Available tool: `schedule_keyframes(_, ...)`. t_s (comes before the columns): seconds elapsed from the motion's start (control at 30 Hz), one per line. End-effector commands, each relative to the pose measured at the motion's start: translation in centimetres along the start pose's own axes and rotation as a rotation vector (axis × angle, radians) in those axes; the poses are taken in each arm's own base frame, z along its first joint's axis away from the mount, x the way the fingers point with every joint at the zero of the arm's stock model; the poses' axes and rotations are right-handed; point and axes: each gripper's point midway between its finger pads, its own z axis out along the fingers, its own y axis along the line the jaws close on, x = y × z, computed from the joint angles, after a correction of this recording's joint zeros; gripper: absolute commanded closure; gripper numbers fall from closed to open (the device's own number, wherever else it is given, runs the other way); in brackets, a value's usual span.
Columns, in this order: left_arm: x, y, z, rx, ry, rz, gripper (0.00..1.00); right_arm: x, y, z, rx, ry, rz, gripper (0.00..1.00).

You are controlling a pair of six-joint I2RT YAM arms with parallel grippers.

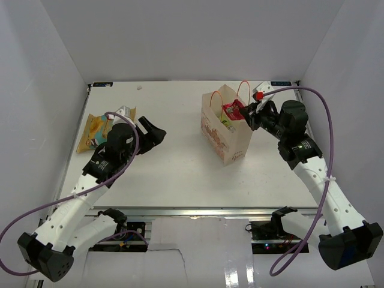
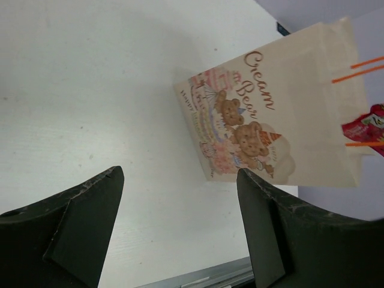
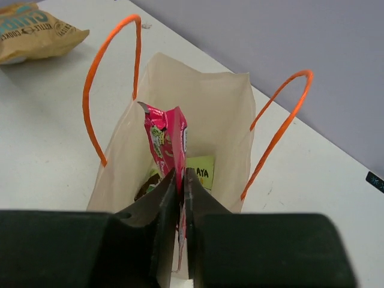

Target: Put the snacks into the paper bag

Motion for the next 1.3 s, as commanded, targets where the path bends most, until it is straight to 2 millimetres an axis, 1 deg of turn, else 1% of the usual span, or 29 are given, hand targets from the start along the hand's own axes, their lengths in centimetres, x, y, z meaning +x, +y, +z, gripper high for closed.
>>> schedule_keyframes(0.0,-0.2,1.6,0.4,-0.132,0.001,-0.056,0.14,-2.1,-0.4,-0.2,0.031,-0.105,-0.086,0.83)
schedule_keyframes(0.03,0.2,2.3,0.5,-0.174,0.018,-0.060,0.14,-1.9,-0.1,-0.2,0.019,-0.106,-0.088,0.72)
schedule_keyframes(0.07,0.6,3.0,1.2,-0.215,0.035,-0.057,0.14,-1.7,0.1,-0.1,0.012,-0.106,-0.088,0.51)
schedule_keyframes(0.1,0.0,3.3,1.3,-0.251,0.014,-0.061,0.14,-1.7,0.3,-0.2,0.001,-0.109,-0.090,0.44)
schedule_keyframes(0.17,0.5,5.2,1.5,-0.356,0.032,-0.036,0.13,-2.2,0.6,-0.3,-0.011,-0.119,-0.095,0.34)
schedule_keyframes(0.2,0.1,5.7,1.3,-0.393,0.030,-0.008,0.13,-2.7,0.5,-0.4,-0.009,-0.128,-0.102,0.34)
schedule_keyframes(0.23,-0.8,6.4,1.2,-0.437,-0.001,0.027,0.13,-3.7,0.4,-0.7,-0.006,-0.147,-0.112,0.34)
schedule_keyframes(0.27,-1.3,6.8,1.2,-0.458,-0.004,0.062,0.13,-4.0,0.5,-0.9,-0.011,-0.148,-0.117,0.33)
schedule_keyframes(0.3,-2.2,8.0,1.5,-0.493,0.016,0.165,0.09,-4.5,0.7,-1.1,-0.027,-0.156,-0.131,0.31)
schedule_keyframes(0.33,-3.3,7.4,1.7,-0.467,0.025,0.216,0.08,-5.2,0.8,-1.3,-0.040,-0.170,-0.144,0.29)
schedule_keyframes(0.37,-4.1,7.8,1.8,-0.477,0.023,0.264,0.07,-6.0,1.2,-1.8,-0.064,-0.174,-0.153,0.19)
schedule_keyframes(0.4,-5.7,9.0,2.3,-0.510,0.006,0.290,0.07,-6.3,2.1,-2.3,-0.115,-0.176,-0.175,0.14)
schedule_keyframes(0.43,-6.9,9.7,2.5,-0.518,0.017,0.386,0.07,-6.8,2.5,-2.7,-0.135,-0.185,-0.187,0.09)
schedule_keyframes(0.47,-7.6,10.4,2.9,-0.522,0.028,0.414,0.07,-7.6,2.8,-3.1,-0.154,-0.200,-0.204,0.04)
schedule_keyframes(0.5,-8.5,12.3,3.9,-0.565,0.043,0.438,0.07,-7.7,3.4,-3.6,-0.183,-0.203,-0.222,0.03)
schedule_keyframes(0.53,-9.1,13.0,4.4,-0.568,0.070,0.532,0.07,-7.8,3.5,-3.8,-0.190,-0.205,-0.229,0.02)
schedule_keyframes(0.6,-9.4,14.2,5.9,-0.581,0.110,0.632,0.09,-7.9,3.7,-4.2,-0.203,-0.204,-0.242,0.02)
schedule_keyframes(0.63,-8.6,15.7,7.3,-0.591,0.184,0.731,0.11,-7.4,3.7,-4.2,-0.206,-0.183,-0.238,0.02)
schedule_keyframes(0.7,-8.1,16.6,9.1,-0.568,0.240,0.826,0.11,-6.7,3.5,-4.1,-0.204,-0.156,-0.228,0.02)
schedule_keyframes(0.73,-7.2,17.8,10.2,-0.584,0.291,0.853,0.11,-6.2,3.5,-4.1,-0.208,-0.135,-0.218,0.02)
schedule_keyframes(0.8,-7.6,18.6,11.2,-0.604,0.301,0.914,0.10,-5.5,3.2,-4.0,-0.202,-0.107,-0.206,0.02)
schedule_keyframes(0.83,-7.4,19.2,11.7,-0.615,0.315,0.932,0.10,-5.0,3.1,-4.0,-0.202,-0.088,-0.197,0.02)
schedule_keyframes(0.9,-8.0,19.7,12.0,-0.650,0.295,0.975,0.10,-4.6,2.8,-3.8,-0.199,-0.066,-0.185,0.02)
schedule_keyframes(0.97,-8.0,20.6,12.3,-0.694,0.301,1.029,0.10,-4.2,2.6,-3.8,-0.198,-0.046,-0.173,0.02)
schedule_keyframes(1.0,-8.9,21.5,11.7,-0.785,0.284,1.052,0.09,-4.2,2.5,-3.8,-0.196,-0.045,-0.172,0.02)
schedule_keyframes(1.07,-9.3,23.2,11.7,-0.883,0.277,1.107,0.08,-4.0,2.4,-3.8,-0.196,-0.037,-0.163,0.02)
schedule_keyframes(1.1,-10.0,23.9,11.1,-0.960,0.260,1.124,0.08,-4.0,2.4,-3.8,-0.196,-0.035,-0.158,0.02)
schedule_keyframes(1.23,-9.8,25.0,11.7,-0.999,0.246,1.164,0.09,-4.2,2.5,-3.8,-0.203,-0.035,-0.154,0.02)
schedule_keyframes(1.27,-10.0,25.0,11.9,-1.001,0.228,1.164,0.12,-4.3,2.4,-4.0,-0.201,-0.035,-0.155,0.02)
